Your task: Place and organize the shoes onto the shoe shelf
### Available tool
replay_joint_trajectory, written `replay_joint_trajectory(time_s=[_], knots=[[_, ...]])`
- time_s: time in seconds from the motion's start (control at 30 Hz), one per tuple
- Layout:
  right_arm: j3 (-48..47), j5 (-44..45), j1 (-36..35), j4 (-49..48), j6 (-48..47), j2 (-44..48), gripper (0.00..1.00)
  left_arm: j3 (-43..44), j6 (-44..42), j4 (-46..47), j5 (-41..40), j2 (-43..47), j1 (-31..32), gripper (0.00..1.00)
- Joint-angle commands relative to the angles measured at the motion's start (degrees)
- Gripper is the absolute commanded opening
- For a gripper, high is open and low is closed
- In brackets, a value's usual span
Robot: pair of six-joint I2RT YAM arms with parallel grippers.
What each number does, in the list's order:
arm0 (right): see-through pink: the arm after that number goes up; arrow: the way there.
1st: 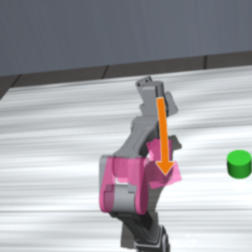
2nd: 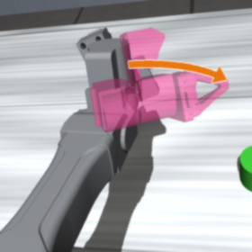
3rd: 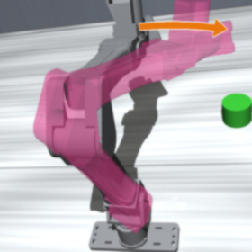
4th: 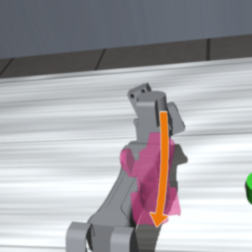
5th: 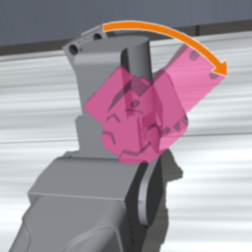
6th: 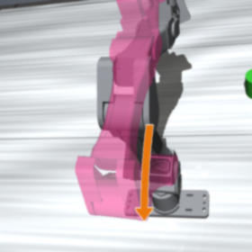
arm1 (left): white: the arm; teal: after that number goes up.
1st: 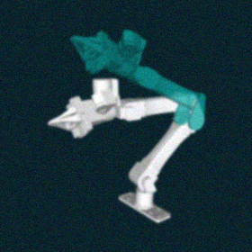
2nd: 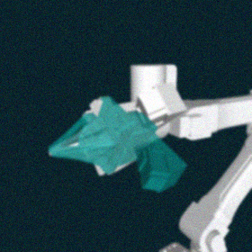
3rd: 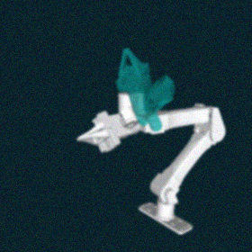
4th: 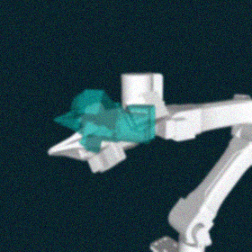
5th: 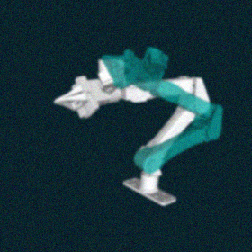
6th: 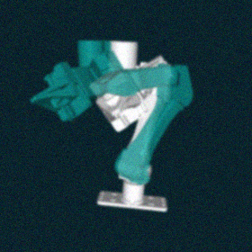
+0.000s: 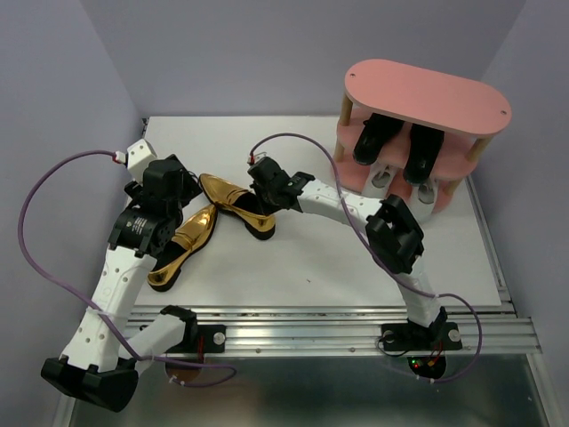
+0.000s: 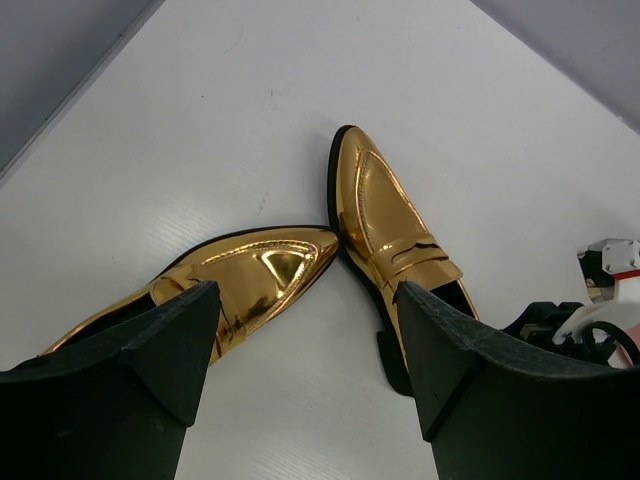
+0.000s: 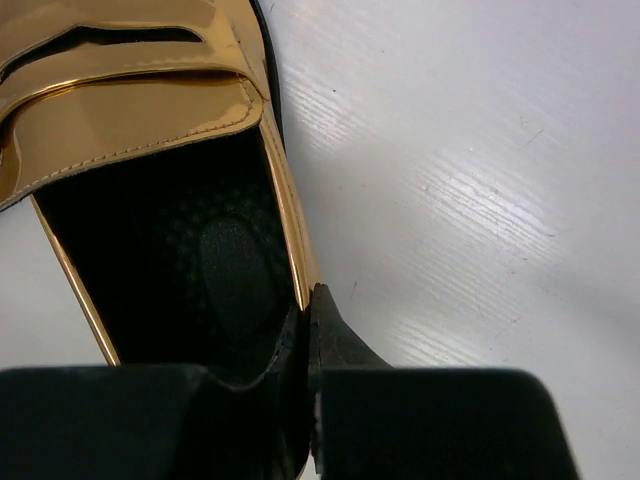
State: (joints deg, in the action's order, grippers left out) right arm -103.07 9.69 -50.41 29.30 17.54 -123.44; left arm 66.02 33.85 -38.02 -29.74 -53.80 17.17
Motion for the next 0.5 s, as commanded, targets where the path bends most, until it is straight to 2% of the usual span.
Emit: replay_joint_trajectory(time_s=[0.0, 0.27, 0.47], knots=[[0.0, 1.0, -0.9, 0.0, 0.5, 3.0, 0.01, -0.3, -1.1, 1.0, -0.3, 1.2, -0.2, 0.81], [2.9, 10.9, -0.9, 0.8, -0.5, 14.0, 0.01, -1.1, -1.0, 1.4, -0.3, 2.3, -0.2, 0.81], [-5.1, 15.4, -0.9, 6.8, -3.0, 19.5, 0.01, -0.6, -0.7, 1.7, -0.6, 2.8, -0.2, 0.81]])
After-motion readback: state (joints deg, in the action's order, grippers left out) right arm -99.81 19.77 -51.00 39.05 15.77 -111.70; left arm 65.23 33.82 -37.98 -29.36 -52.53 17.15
